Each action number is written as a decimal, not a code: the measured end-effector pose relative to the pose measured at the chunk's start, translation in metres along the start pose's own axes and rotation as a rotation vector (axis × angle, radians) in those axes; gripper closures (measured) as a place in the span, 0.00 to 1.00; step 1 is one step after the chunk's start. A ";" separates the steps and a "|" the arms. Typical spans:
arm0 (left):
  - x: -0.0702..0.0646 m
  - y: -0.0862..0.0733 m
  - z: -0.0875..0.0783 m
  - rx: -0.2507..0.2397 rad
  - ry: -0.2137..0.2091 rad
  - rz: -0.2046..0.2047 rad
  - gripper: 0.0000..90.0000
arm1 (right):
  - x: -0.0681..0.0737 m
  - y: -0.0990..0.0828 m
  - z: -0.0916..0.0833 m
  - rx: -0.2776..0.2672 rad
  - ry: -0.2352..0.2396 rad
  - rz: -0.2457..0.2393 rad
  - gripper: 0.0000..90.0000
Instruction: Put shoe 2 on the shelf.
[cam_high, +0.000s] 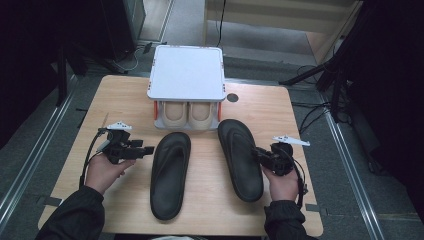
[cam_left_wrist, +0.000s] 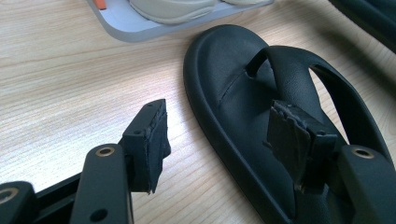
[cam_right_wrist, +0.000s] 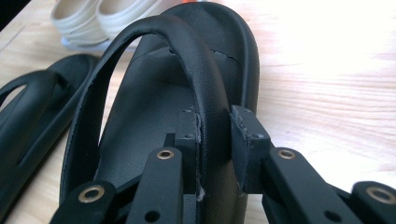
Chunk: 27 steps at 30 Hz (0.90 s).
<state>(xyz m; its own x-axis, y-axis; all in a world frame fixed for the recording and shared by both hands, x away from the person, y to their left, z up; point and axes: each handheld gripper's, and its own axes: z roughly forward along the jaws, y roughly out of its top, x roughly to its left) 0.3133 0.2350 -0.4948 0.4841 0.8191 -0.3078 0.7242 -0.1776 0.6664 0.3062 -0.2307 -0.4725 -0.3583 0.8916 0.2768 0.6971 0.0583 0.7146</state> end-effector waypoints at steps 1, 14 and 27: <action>0.000 0.000 0.000 0.000 0.000 -0.001 0.43 | 0.002 -0.001 0.000 0.002 0.003 -0.003 0.83; -0.002 0.000 -0.001 -0.017 0.003 0.008 0.47 | 0.021 -0.012 0.012 0.043 0.036 -0.051 0.83; -0.003 0.000 0.001 0.002 0.003 0.019 0.49 | 0.039 -0.018 0.033 0.096 0.054 -0.104 0.83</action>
<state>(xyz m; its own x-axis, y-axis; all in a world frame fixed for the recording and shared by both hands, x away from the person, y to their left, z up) 0.3116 0.2318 -0.4945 0.4968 0.8169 -0.2931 0.7156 -0.1945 0.6709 0.3003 -0.1818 -0.4955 -0.4628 0.8533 0.2401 0.7094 0.1941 0.6775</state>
